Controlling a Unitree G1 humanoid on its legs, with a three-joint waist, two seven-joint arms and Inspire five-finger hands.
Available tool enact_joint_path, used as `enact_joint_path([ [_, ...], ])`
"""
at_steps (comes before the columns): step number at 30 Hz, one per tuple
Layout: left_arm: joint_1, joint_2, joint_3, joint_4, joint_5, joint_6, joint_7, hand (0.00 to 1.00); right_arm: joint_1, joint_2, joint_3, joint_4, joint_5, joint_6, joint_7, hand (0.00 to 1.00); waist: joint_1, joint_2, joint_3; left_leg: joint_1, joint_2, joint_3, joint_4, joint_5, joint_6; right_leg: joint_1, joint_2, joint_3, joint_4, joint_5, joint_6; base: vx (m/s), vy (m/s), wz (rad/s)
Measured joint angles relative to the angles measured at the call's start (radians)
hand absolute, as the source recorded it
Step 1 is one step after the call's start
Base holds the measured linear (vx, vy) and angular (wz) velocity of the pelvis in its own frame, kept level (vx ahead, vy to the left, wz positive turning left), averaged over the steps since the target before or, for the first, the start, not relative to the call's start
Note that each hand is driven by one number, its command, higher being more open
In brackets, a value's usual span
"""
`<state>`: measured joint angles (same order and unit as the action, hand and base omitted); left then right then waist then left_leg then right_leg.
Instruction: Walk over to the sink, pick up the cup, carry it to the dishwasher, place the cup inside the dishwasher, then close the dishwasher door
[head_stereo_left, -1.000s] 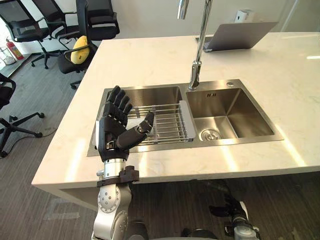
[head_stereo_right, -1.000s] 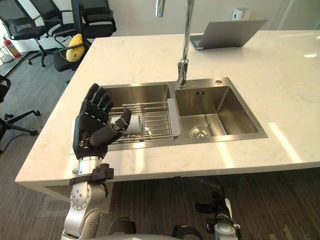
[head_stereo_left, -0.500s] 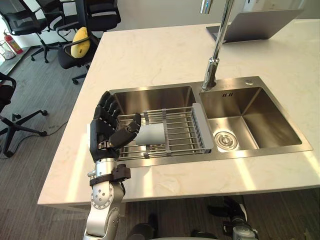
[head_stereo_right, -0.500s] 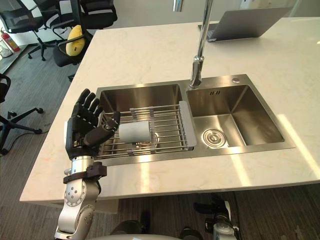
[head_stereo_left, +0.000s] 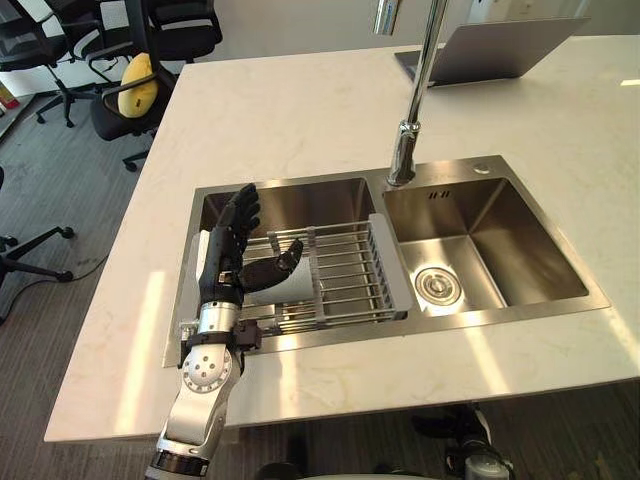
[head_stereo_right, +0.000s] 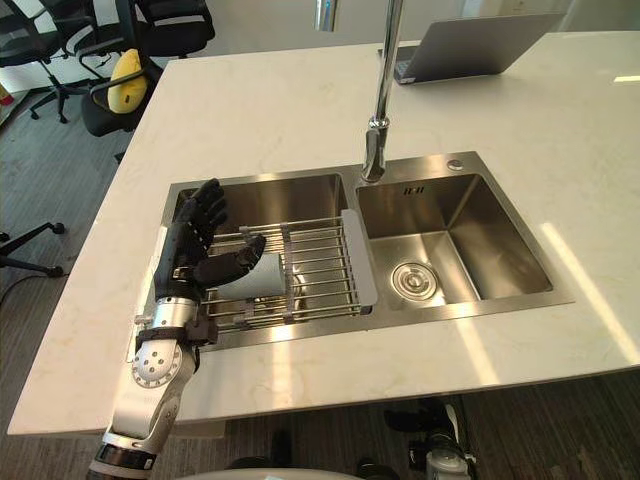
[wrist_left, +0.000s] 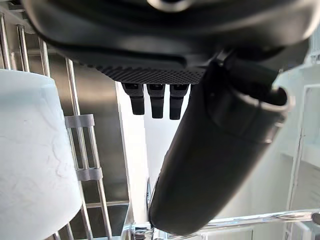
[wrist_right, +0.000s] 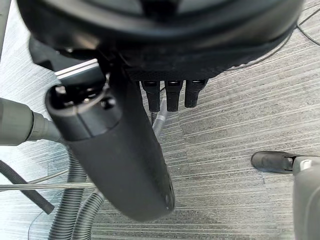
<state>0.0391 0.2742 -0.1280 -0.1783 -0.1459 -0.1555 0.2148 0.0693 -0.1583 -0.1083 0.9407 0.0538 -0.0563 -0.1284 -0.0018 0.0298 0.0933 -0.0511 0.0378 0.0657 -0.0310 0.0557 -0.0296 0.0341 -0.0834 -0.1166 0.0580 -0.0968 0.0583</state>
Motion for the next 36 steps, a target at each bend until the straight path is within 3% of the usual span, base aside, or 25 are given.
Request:
enact_joint_path([
  [11,-0.027,0.102,0.065,0.066,0.068,0.014,-0.018,0.9,0.023,0.0,0.005,-0.001,-0.006,0.001,0.018,0.9,0.001,0.002,-0.005,0.012,-0.005,0.005,-0.055,0.05,0.011,0.006,0.001,0.002,-0.061,0.058,0.003,-0.08,0.022,-0.02],
  [19,-0.027,0.157,0.125,0.07,0.113,0.014,-0.02,0.9,0.02,-0.008,0.007,-0.009,-0.006,0.001,0.034,0.9,0.01,0.001,-0.008,0.018,-0.012,0.001,-0.056,0.052,0.012,0.019,0.0,-0.002,-0.079,0.064,0.007,-0.02,0.003,0.01],
  [36,-0.029,0.231,0.12,0.149,0.281,0.02,-0.072,0.9,0.021,-0.021,0.035,-0.016,-0.018,0.001,0.043,0.9,0.005,-0.004,-0.011,0.031,-0.015,-0.016,-0.056,0.052,0.013,0.047,0.002,-0.016,-0.095,0.066,0.007,0.0,-0.008,0.03],
])
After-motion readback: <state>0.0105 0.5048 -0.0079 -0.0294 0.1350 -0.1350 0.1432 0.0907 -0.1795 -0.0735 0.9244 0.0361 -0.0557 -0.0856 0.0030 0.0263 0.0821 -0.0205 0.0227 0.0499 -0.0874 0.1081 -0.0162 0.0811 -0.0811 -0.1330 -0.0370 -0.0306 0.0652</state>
